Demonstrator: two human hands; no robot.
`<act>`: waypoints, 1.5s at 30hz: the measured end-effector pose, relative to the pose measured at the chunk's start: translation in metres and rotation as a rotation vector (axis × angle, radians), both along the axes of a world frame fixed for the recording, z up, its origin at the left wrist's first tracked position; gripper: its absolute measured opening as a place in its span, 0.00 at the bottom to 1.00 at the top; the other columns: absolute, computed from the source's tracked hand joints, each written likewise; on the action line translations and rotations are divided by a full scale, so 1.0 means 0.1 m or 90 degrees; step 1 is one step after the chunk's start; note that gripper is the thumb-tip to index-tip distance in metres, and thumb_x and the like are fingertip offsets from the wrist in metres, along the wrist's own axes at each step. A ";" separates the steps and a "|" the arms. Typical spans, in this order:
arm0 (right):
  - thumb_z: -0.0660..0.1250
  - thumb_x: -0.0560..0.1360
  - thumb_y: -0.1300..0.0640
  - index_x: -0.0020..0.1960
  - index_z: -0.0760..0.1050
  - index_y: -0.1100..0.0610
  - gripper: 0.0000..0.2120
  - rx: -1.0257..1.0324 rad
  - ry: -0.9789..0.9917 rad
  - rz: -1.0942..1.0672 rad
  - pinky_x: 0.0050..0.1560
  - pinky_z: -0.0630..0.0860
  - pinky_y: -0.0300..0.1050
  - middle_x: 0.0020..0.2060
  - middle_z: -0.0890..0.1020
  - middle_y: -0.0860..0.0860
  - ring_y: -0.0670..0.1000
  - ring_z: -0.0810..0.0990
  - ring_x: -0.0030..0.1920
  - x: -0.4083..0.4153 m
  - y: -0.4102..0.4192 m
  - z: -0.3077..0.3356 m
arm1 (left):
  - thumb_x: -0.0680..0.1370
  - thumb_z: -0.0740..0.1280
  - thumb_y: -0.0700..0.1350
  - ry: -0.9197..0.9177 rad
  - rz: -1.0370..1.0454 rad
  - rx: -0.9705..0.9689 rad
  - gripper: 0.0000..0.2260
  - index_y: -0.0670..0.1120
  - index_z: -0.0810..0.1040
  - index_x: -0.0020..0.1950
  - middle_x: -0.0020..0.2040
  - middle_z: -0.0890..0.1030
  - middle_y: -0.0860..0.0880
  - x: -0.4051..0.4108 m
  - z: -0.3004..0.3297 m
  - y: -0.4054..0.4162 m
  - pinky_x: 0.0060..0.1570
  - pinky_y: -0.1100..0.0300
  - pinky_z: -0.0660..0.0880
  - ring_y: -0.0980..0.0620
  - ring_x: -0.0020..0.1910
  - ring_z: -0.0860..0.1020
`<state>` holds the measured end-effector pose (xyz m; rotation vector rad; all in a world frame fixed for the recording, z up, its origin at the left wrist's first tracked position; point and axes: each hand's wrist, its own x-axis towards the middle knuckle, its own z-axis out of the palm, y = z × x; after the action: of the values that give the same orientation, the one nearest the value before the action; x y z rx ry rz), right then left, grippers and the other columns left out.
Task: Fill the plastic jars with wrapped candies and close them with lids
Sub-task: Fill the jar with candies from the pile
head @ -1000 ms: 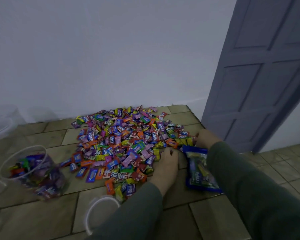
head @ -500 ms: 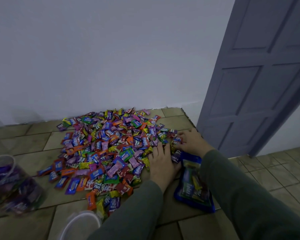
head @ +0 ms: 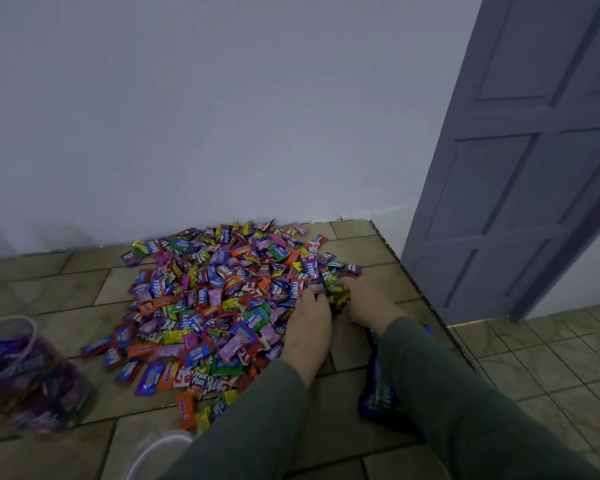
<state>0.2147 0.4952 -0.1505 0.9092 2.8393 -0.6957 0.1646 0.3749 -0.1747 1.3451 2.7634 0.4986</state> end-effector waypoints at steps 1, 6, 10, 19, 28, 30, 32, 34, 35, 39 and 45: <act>0.69 0.72 0.64 0.69 0.67 0.56 0.27 -0.003 0.012 -0.010 0.62 0.68 0.44 0.68 0.69 0.57 0.56 0.69 0.66 -0.02 -0.03 -0.03 | 0.81 0.53 0.34 0.007 0.014 -0.019 0.19 0.38 0.64 0.72 0.67 0.67 0.39 0.00 0.02 0.00 0.55 0.56 0.71 0.42 0.61 0.71; 0.65 0.76 0.64 0.66 0.70 0.57 0.18 0.026 0.064 -0.049 0.62 0.69 0.45 0.65 0.69 0.59 0.57 0.71 0.63 -0.11 -0.19 -0.10 | 0.82 0.51 0.34 0.013 0.047 -0.042 0.17 0.39 0.64 0.71 0.66 0.69 0.39 -0.01 0.09 -0.01 0.58 0.56 0.71 0.43 0.64 0.70; 0.62 0.77 0.63 0.59 0.76 0.56 0.12 0.011 0.095 -0.047 0.53 0.74 0.44 0.56 0.78 0.56 0.56 0.78 0.54 -0.15 -0.29 -0.06 | 0.82 0.52 0.33 -0.014 0.068 -0.049 0.19 0.38 0.62 0.73 0.67 0.70 0.39 -0.09 0.20 -0.07 0.62 0.55 0.69 0.43 0.66 0.69; 0.67 0.77 0.60 0.55 0.80 0.54 0.08 -0.141 0.226 -0.109 0.46 0.69 0.40 0.53 0.81 0.52 0.50 0.77 0.51 -0.16 -0.46 0.08 | 0.82 0.57 0.36 -0.108 0.113 0.120 0.13 0.42 0.71 0.65 0.61 0.74 0.42 -0.23 0.45 -0.38 0.52 0.57 0.69 0.46 0.60 0.72; 0.61 0.81 0.51 0.60 0.72 0.62 0.15 -0.210 0.347 -0.078 0.41 0.67 0.40 0.48 0.77 0.52 0.51 0.74 0.49 -0.28 -0.84 0.38 | 0.84 0.57 0.43 -0.231 0.205 0.417 0.09 0.45 0.74 0.61 0.39 0.72 0.51 -0.31 0.74 -0.85 0.27 0.66 0.62 0.58 0.31 0.67; 0.60 0.81 0.49 0.62 0.70 0.61 0.17 -0.275 0.371 -0.076 0.47 0.70 0.43 0.51 0.76 0.52 0.49 0.74 0.50 -0.34 -0.97 0.46 | 0.84 0.56 0.43 -0.224 0.224 0.455 0.09 0.46 0.73 0.61 0.39 0.73 0.51 -0.33 0.86 -0.99 0.27 0.67 0.65 0.57 0.32 0.68; 0.60 0.80 0.46 0.54 0.68 0.56 0.13 -0.300 0.389 -0.057 0.42 0.71 0.43 0.43 0.75 0.48 0.46 0.73 0.42 -0.41 -1.11 0.52 | 0.84 0.56 0.43 -0.220 0.243 0.486 0.09 0.46 0.73 0.60 0.42 0.74 0.51 -0.36 0.98 -1.14 0.29 0.71 0.67 0.59 0.34 0.70; 0.60 0.80 0.45 0.49 0.65 0.51 0.10 -0.342 0.410 -0.031 0.37 0.65 0.40 0.37 0.69 0.42 0.43 0.67 0.36 -0.47 -1.28 0.58 | 0.84 0.56 0.43 -0.205 0.260 0.518 0.08 0.46 0.72 0.60 0.45 0.74 0.51 -0.40 1.10 -1.32 0.32 0.74 0.67 0.60 0.37 0.71; 0.60 0.79 0.44 0.47 0.64 0.48 0.09 -0.376 0.423 -0.024 0.37 0.64 0.40 0.36 0.67 0.41 0.42 0.65 0.35 -0.50 -1.36 0.61 | 0.84 0.56 0.42 -0.196 0.265 0.538 0.08 0.45 0.71 0.60 0.47 0.74 0.51 -0.41 1.16 -1.41 0.33 0.73 0.66 0.60 0.38 0.71; 0.60 0.81 0.49 0.40 0.65 0.47 0.11 -0.445 0.474 0.000 0.40 0.66 0.43 0.34 0.69 0.44 0.44 0.67 0.35 -0.61 -1.79 0.79 | 0.83 0.56 0.42 -0.164 0.270 0.580 0.06 0.48 0.71 0.57 0.45 0.75 0.51 -0.50 1.33 -1.84 0.33 0.66 0.65 0.55 0.40 0.72; 0.56 0.82 0.47 0.67 0.65 0.62 0.21 -0.444 0.439 0.034 0.61 0.68 0.49 0.57 0.72 0.53 0.52 0.71 0.58 -0.90 -2.54 0.90 | 0.82 0.57 0.38 -0.115 0.243 0.615 0.07 0.49 0.71 0.54 0.47 0.76 0.50 -0.73 1.46 -2.56 0.38 0.70 0.68 0.55 0.42 0.74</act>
<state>0.1242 0.2411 -0.0610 0.5265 2.6853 -2.1438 0.0914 0.1185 -0.0291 0.7055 2.6627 2.0297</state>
